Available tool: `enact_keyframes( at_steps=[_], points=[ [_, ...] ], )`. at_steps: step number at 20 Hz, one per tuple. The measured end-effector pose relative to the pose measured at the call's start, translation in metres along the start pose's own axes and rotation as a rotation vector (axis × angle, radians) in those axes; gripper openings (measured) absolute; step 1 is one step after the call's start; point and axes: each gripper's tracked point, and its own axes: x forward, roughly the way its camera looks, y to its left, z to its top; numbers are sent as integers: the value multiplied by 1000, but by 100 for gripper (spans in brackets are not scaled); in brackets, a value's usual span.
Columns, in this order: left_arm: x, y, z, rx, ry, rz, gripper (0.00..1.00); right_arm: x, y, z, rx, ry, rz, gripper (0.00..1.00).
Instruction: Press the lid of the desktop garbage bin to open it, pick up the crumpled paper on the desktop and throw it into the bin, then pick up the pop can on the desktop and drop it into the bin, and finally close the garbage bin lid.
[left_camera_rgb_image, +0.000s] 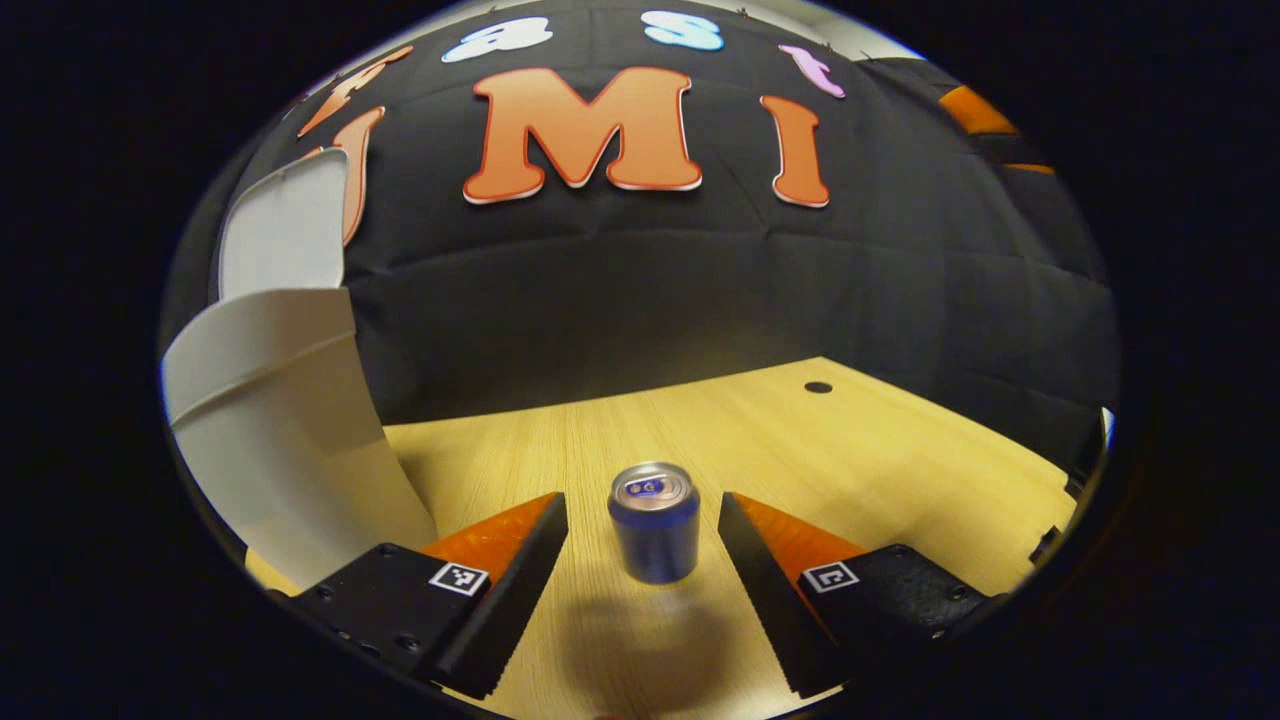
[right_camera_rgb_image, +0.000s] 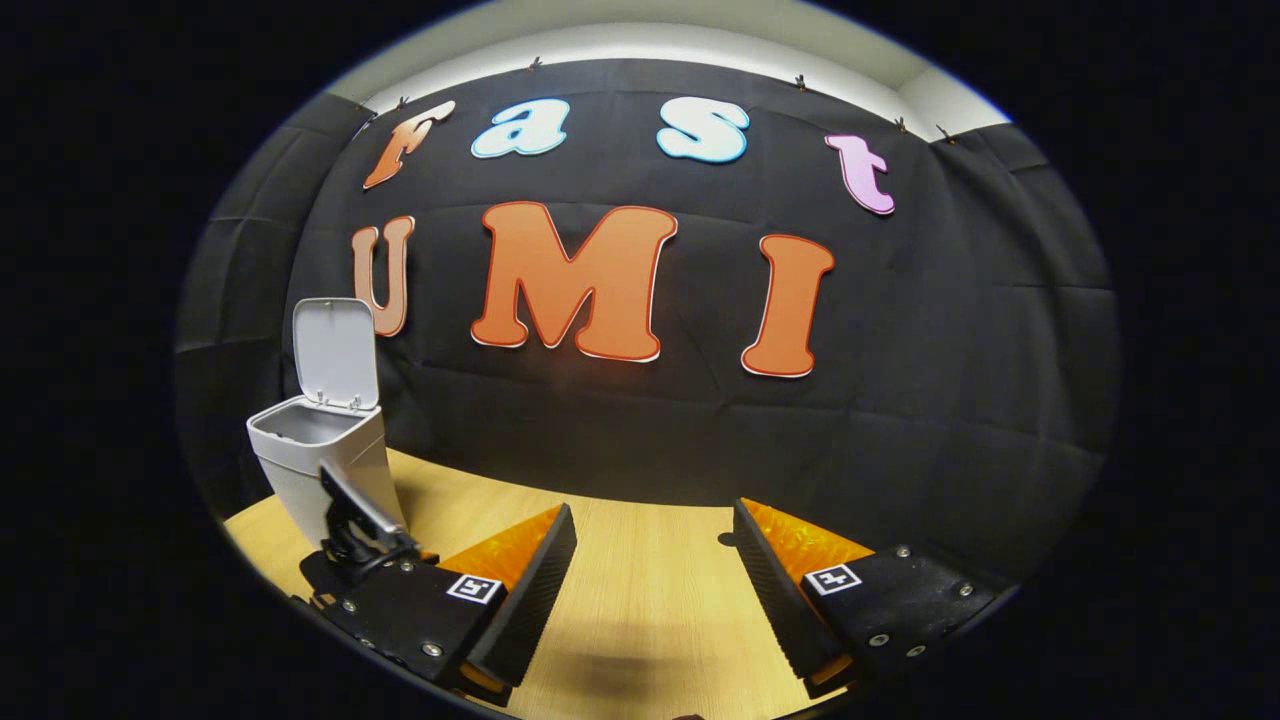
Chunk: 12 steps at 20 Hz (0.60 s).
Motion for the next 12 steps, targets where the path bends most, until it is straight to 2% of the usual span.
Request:
enact_keyframes(
  at_steps=[5, 8, 10, 11, 12],
  points=[
    [46, -2, -26, 19, 53, -19, 98, -3, -4, -3, -31, 24, -12, 94],
    [61, -2, -23, 7, 43, -24, 98, -3, -7, -5, -45, 35, -16, 94],
    [65, -5, -21, 8, 42, -31, 93, -1, -8, -7, -46, 43, -19, 94],
    [65, -6, -20, 13, 41, -34, 87, 0, -8, -9, -45, 46, -19, 94],
    [64, -7, -19, 17, 45, -34, 86, 3, -9, -4, -43, 47, -18, 94]
  ],
)
